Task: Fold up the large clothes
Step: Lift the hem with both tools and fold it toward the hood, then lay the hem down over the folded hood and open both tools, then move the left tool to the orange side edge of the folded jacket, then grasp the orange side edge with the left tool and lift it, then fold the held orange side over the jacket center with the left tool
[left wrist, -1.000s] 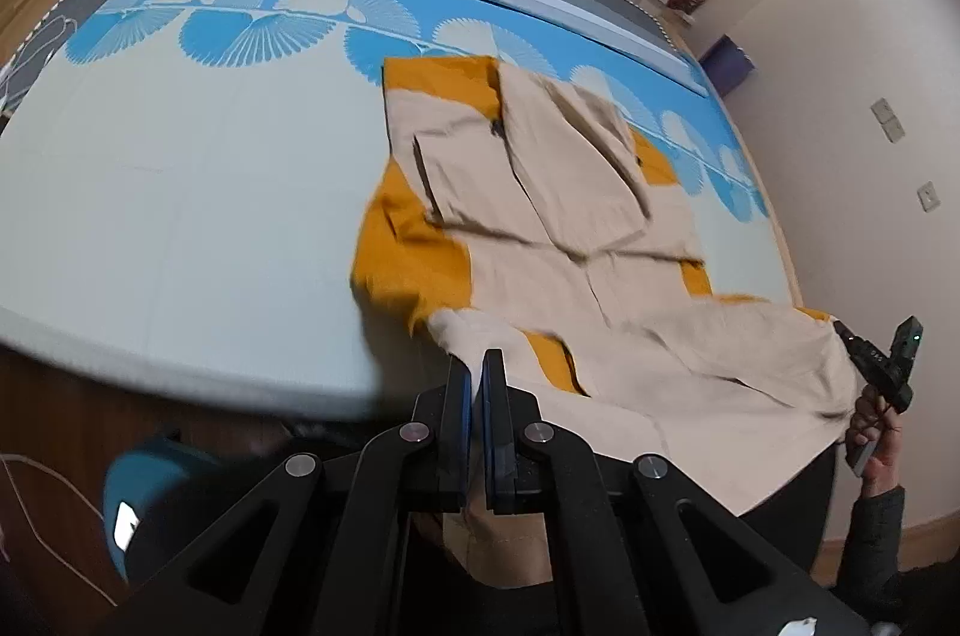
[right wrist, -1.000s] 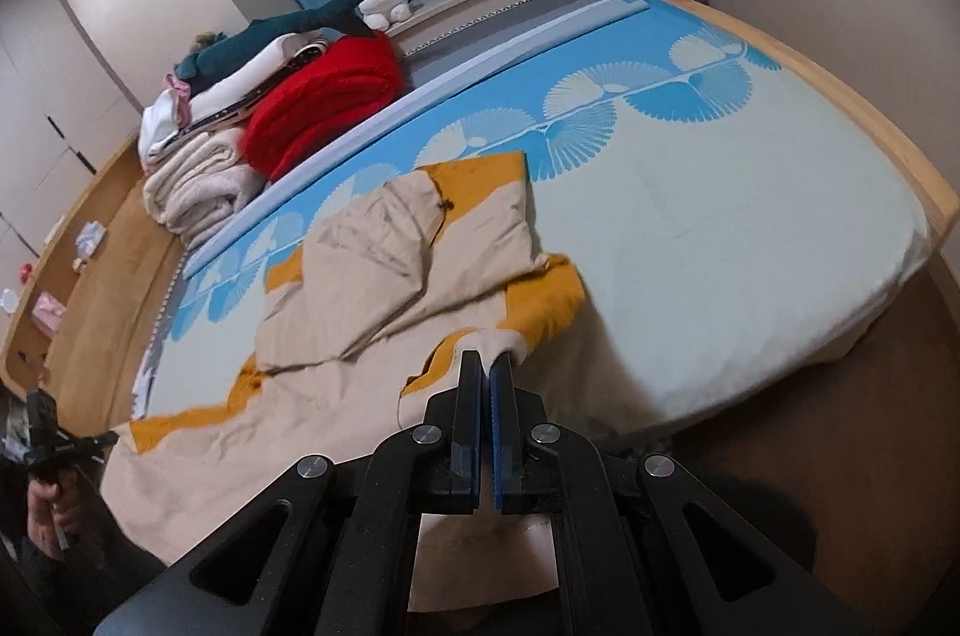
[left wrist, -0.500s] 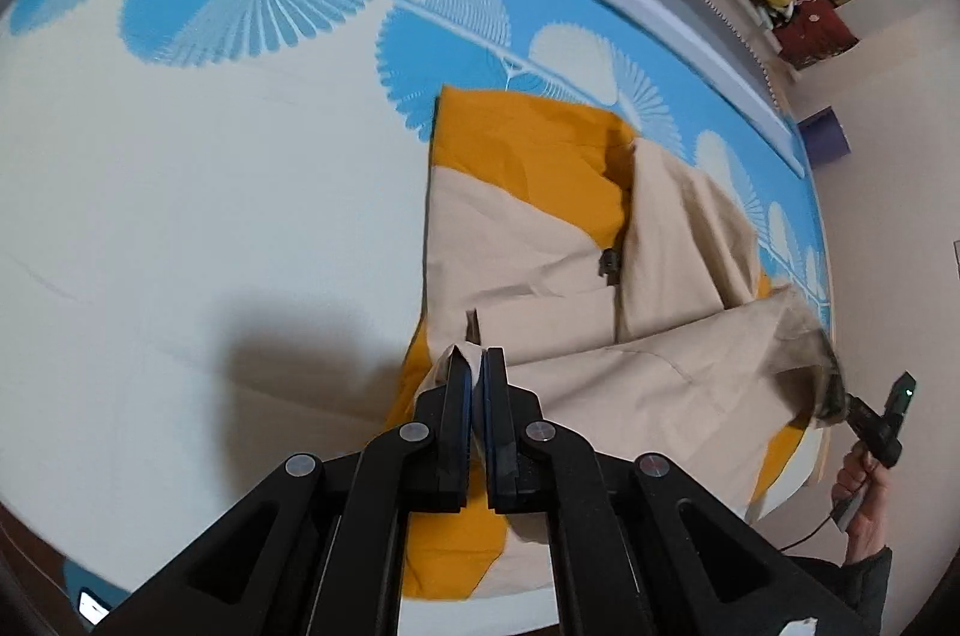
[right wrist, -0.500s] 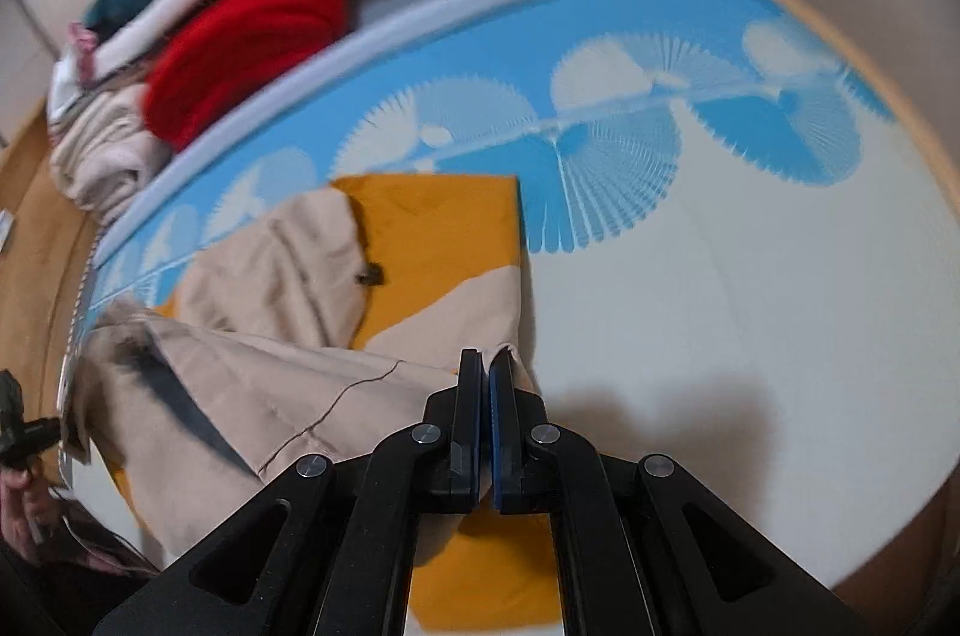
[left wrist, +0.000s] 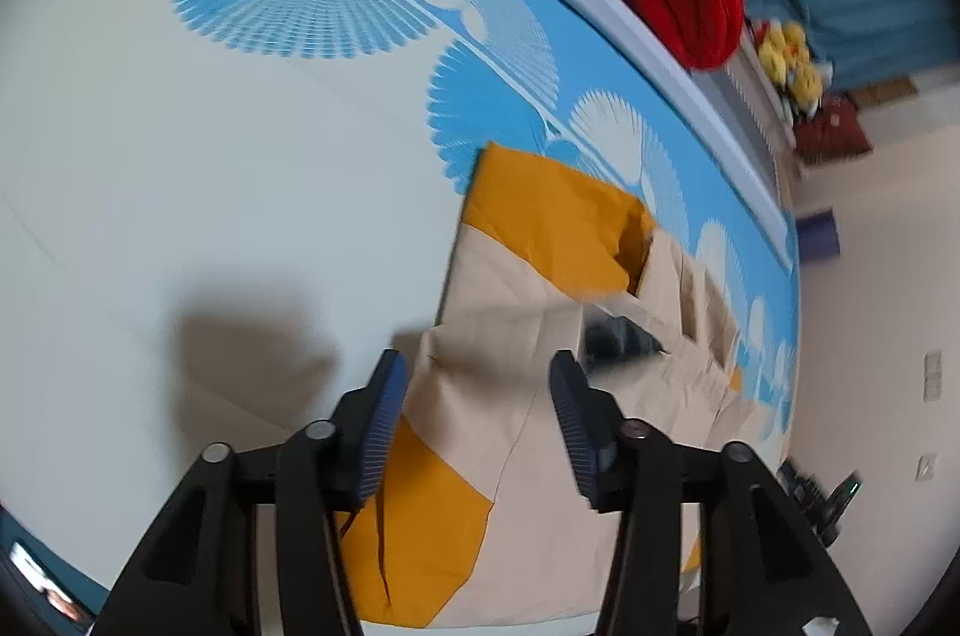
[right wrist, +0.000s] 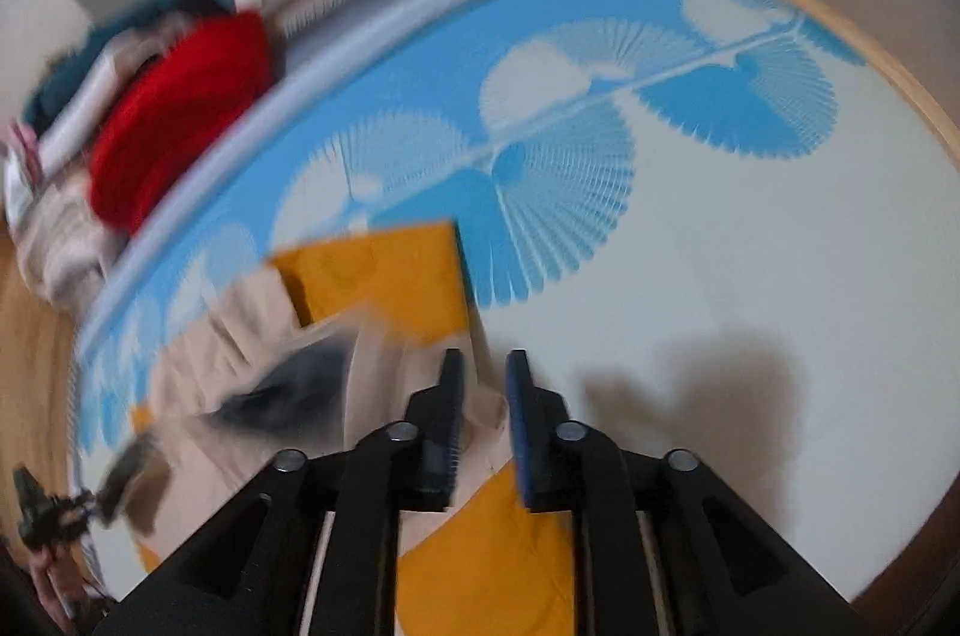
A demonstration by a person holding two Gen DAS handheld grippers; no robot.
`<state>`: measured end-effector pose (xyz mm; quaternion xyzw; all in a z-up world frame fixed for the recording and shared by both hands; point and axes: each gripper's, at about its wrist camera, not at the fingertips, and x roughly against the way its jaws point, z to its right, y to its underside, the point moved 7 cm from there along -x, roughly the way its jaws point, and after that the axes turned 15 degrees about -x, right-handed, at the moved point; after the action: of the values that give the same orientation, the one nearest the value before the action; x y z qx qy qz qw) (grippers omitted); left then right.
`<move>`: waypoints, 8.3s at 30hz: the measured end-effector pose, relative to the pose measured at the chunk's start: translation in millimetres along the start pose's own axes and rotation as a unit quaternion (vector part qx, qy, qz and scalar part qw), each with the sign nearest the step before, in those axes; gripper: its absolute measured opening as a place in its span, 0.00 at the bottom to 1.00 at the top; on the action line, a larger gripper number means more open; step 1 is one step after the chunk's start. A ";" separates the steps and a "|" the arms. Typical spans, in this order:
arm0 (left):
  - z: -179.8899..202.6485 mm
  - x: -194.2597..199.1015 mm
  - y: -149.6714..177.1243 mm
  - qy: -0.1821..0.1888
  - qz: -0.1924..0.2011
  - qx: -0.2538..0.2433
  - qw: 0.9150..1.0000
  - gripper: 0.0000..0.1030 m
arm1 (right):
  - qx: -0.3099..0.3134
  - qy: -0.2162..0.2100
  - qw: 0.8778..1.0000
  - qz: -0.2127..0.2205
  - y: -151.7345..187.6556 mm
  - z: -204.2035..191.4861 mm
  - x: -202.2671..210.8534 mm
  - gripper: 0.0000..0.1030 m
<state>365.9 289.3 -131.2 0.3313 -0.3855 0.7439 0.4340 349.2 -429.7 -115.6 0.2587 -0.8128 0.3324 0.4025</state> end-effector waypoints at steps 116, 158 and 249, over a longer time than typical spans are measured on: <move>102.2 18.5 172.4 -0.201 0.095 -0.245 0.944 0.24 | 0.251 0.104 0.962 -0.002 272.3 -119.6 -54.6 0.30; 4.2 -74.7 135.1 0.058 0.102 0.174 0.978 0.48 | 0.232 0.079 0.966 -0.077 282.1 -133.5 -96.9 0.34; 252.0 -43.4 164.4 -0.024 -0.005 -0.268 0.963 0.47 | 0.103 0.001 0.970 -0.221 222.6 -35.3 18.5 0.47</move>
<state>275.2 1.8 -92.3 0.2224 -0.5792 0.6031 0.5013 203.0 -262.4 -158.2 0.4714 -0.6966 0.3170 0.4381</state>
